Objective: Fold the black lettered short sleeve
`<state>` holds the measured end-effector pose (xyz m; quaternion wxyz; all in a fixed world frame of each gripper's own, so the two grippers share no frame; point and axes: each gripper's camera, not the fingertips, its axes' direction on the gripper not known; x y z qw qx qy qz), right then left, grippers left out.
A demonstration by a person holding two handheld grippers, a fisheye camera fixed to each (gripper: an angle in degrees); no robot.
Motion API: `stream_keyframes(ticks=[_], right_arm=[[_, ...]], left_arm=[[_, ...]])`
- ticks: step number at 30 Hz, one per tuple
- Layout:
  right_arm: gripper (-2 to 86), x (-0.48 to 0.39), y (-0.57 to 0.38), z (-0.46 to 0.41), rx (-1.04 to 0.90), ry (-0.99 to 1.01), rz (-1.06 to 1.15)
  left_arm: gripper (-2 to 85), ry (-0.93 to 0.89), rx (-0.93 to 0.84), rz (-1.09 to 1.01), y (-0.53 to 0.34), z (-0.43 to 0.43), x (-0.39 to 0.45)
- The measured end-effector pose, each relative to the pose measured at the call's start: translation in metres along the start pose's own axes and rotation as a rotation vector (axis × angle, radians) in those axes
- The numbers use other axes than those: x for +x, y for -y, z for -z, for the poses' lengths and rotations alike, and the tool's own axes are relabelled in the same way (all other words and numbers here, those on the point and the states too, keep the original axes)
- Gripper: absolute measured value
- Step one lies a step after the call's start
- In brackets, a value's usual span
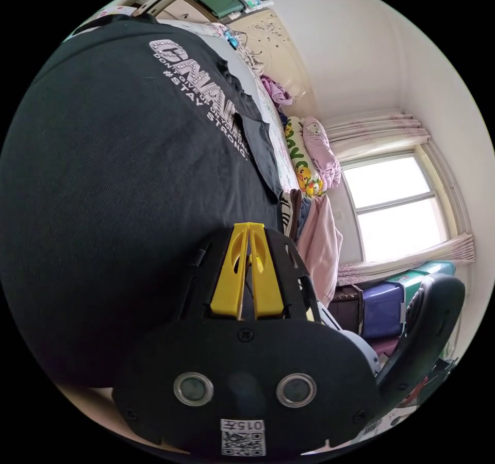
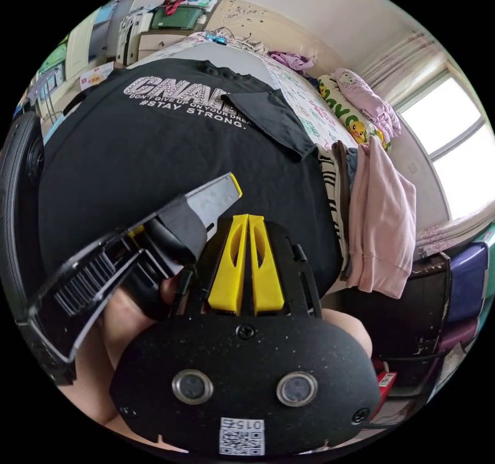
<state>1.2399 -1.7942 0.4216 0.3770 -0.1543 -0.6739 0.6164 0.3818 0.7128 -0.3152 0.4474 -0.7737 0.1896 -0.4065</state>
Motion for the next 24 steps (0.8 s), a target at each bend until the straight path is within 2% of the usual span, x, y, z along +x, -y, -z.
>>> stream_keyframes(ticks=[7, 16, 24], right_arm=[[-1.0, -0.028, 0.016, -0.01, -0.044, -0.129, 0.1], [-1.0, -0.008, 0.018, -0.013, 0.016, -0.021, -0.036], [-0.9, -0.013, 0.029, -0.015, 0.005, -0.05, -0.004]], left_arm=[[-0.9, -0.033, 0.0, 0.04, 0.005, 0.005, -0.013], [-0.9, 0.01, -0.009, -0.05, 0.007, 0.005, 0.002], [-0.9, -0.006, -0.016, -0.031, 0.008, 0.003, -0.001]])
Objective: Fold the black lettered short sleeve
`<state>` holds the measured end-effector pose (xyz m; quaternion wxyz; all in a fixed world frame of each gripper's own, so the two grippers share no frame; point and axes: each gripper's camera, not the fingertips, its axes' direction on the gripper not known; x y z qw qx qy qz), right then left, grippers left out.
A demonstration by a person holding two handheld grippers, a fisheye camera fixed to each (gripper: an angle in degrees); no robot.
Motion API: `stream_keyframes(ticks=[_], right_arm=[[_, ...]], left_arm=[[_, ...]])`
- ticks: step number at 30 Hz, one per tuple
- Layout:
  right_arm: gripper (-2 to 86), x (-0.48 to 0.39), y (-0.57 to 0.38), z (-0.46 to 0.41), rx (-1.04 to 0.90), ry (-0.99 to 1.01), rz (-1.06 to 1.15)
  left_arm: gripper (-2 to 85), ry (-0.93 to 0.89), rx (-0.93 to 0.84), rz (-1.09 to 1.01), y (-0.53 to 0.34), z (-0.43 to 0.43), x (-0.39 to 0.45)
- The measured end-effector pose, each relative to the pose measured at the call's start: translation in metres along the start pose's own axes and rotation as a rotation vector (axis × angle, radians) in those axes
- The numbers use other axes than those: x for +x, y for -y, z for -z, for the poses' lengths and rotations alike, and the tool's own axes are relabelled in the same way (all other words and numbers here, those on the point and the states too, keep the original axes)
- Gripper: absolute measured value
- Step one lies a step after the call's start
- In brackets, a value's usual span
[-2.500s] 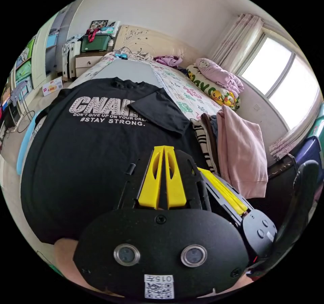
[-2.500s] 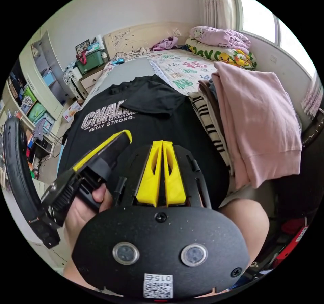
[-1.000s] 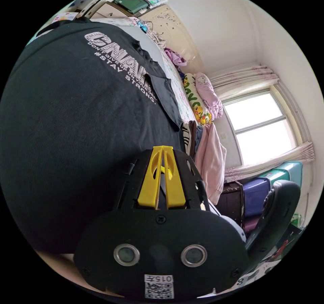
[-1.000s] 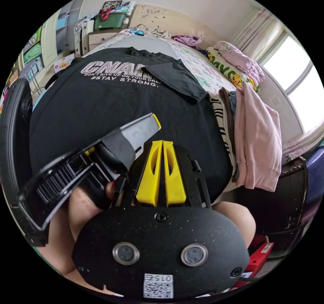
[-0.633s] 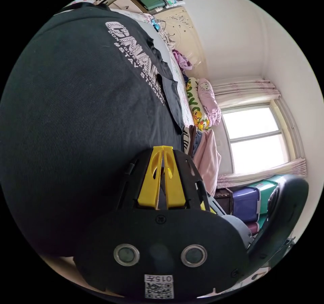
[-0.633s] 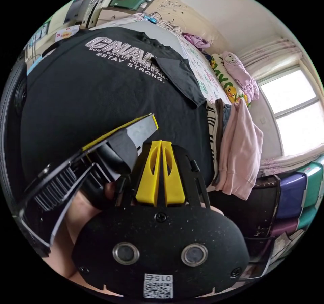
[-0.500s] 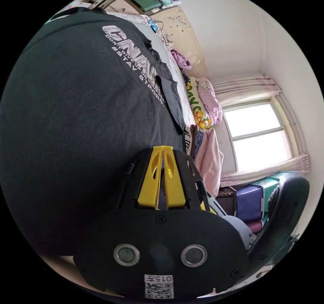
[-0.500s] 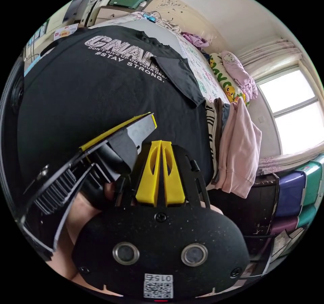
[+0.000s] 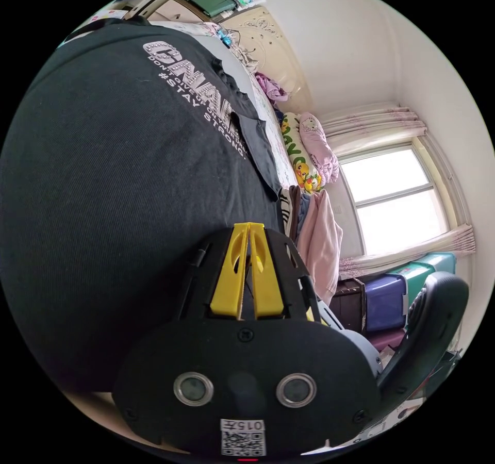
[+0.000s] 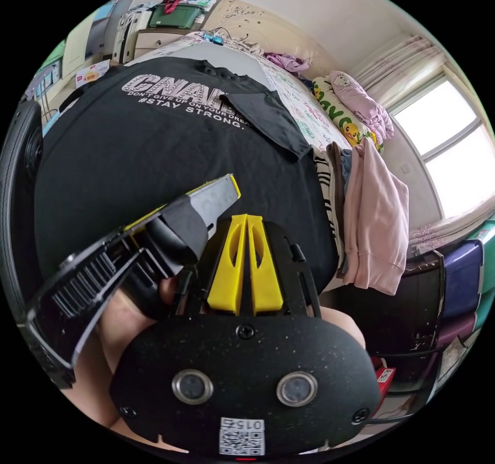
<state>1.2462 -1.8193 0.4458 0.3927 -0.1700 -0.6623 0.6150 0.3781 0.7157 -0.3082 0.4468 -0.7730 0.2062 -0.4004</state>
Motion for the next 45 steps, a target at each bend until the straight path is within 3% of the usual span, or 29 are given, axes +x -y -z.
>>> stream_keyframes(ticks=[45], right_arm=[[-1.0, -0.024, 0.056, 0.023, -0.016, -0.053, 0.028]], left_arm=[[-0.9, -0.022, -0.012, 0.018, 0.006, 0.005, -0.011]])
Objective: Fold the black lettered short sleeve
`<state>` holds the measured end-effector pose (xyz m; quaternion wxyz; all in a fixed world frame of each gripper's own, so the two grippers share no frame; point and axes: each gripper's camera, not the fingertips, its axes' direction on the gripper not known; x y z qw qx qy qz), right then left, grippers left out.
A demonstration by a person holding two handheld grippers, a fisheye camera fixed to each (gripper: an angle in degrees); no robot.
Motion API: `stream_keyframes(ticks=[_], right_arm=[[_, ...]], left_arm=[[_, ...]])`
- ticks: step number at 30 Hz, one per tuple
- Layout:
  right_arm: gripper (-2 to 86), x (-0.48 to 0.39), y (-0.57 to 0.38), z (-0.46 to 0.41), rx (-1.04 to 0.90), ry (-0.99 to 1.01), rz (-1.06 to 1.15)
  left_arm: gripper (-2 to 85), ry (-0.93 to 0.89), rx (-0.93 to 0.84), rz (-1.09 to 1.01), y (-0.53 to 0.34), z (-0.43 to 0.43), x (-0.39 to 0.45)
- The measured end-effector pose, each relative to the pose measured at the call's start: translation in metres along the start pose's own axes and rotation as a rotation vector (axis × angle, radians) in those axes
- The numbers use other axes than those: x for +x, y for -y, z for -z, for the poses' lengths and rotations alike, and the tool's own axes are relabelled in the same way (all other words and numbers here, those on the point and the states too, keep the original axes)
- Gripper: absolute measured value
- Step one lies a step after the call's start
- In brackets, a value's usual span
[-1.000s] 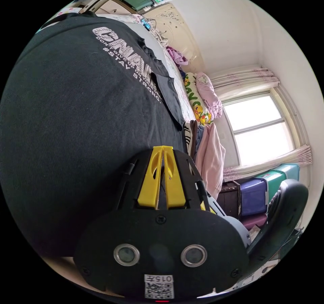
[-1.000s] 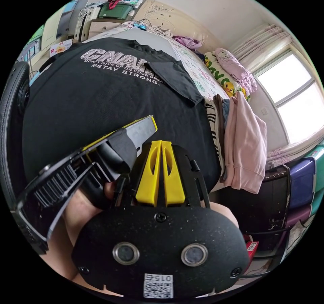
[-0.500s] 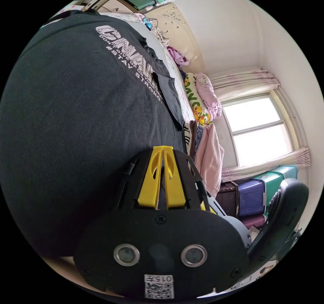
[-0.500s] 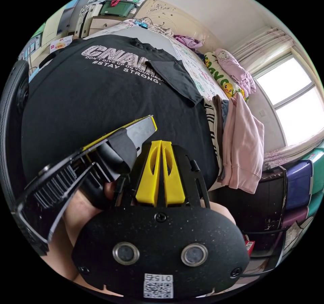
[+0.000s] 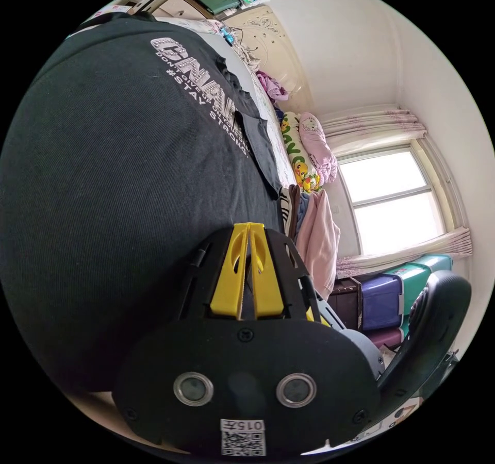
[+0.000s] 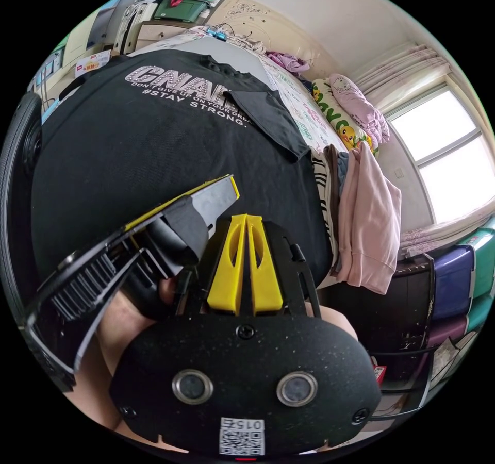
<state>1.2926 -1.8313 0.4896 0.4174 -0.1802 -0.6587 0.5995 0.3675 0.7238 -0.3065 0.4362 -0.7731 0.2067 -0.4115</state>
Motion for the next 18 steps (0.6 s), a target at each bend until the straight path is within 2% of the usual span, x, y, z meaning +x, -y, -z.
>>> stream_keyframes(ticks=[18], right_arm=[[-1.0, -0.001, 0.018, 0.003, -0.012, -0.02, 0.018]], left_arm=[[-0.9, -0.021, -0.003, 0.012, 0.002, 0.001, -0.006]])
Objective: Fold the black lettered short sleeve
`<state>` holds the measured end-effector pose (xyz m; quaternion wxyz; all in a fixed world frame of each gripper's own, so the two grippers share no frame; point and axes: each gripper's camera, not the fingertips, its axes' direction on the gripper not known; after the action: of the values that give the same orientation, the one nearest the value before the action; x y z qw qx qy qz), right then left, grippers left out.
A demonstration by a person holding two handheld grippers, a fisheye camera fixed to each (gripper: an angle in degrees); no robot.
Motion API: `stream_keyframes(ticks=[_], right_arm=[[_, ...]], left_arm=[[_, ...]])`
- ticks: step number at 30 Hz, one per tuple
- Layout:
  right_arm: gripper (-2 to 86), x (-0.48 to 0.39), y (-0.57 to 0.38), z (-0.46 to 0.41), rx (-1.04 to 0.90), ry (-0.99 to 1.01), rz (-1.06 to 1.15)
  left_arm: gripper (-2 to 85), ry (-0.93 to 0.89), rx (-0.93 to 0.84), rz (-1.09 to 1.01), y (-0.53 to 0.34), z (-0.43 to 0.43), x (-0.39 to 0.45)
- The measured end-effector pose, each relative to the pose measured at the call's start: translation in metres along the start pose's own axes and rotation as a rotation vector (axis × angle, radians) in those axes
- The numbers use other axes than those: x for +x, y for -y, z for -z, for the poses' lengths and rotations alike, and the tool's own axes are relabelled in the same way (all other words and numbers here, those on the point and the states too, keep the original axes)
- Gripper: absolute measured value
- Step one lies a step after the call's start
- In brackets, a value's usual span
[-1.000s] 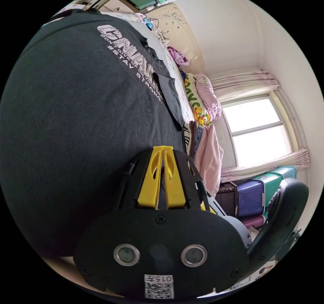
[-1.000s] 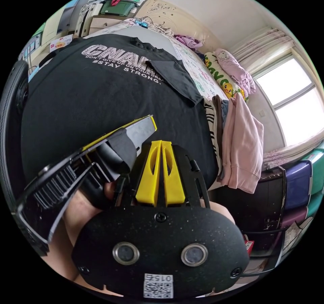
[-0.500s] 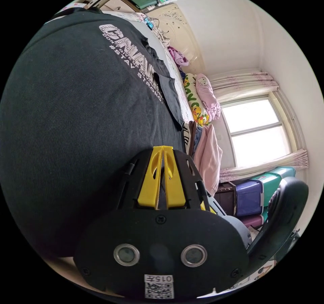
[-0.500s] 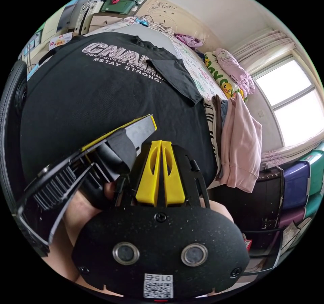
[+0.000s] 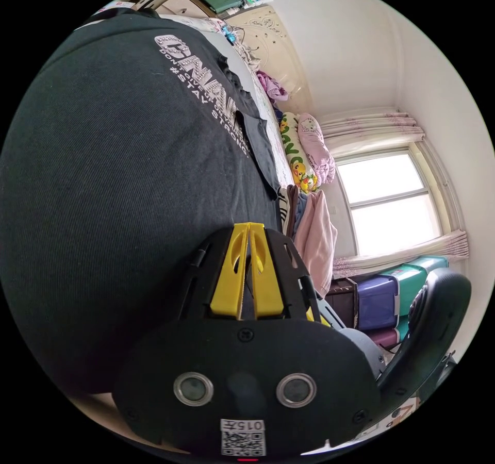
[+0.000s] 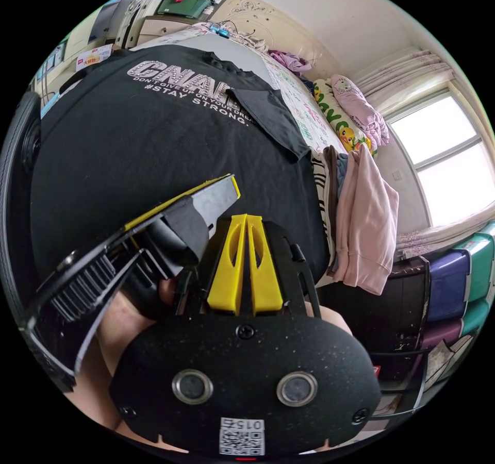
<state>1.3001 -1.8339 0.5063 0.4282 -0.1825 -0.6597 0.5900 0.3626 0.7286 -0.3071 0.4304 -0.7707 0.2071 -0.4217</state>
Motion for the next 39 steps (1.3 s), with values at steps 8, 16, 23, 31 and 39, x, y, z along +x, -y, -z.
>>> stream_keyframes(ticks=[8, 16, 23, 31, 39], right_arm=[[-1.0, 0.008, 0.001, -0.001, -0.004, -0.002, -0.001], [-1.0, 0.027, -0.001, -0.004, -0.015, -0.003, 0.014], [-1.0, 0.059, -0.011, -0.01, -0.004, 0.035, -0.039], [-0.1, 0.143, -0.047, -0.024, 0.074, 0.268, -0.16], [2.0, 0.229, -0.108, -0.062, 0.275, 0.597, -0.311]], left_arm=[[-0.9, -0.003, 0.001, 0.003, -0.003, 0.0, -0.001], [-0.9, -0.014, 0.007, 0.017, -0.009, -0.004, 0.0], [-0.9, 0.013, 0.004, -0.022, -0.017, -0.013, 0.011], [-0.9, 0.115, 0.029, -0.132, -0.038, -0.028, 0.05], [-0.7, 0.25, 0.034, -0.299, -0.072, -0.059, 0.093]])
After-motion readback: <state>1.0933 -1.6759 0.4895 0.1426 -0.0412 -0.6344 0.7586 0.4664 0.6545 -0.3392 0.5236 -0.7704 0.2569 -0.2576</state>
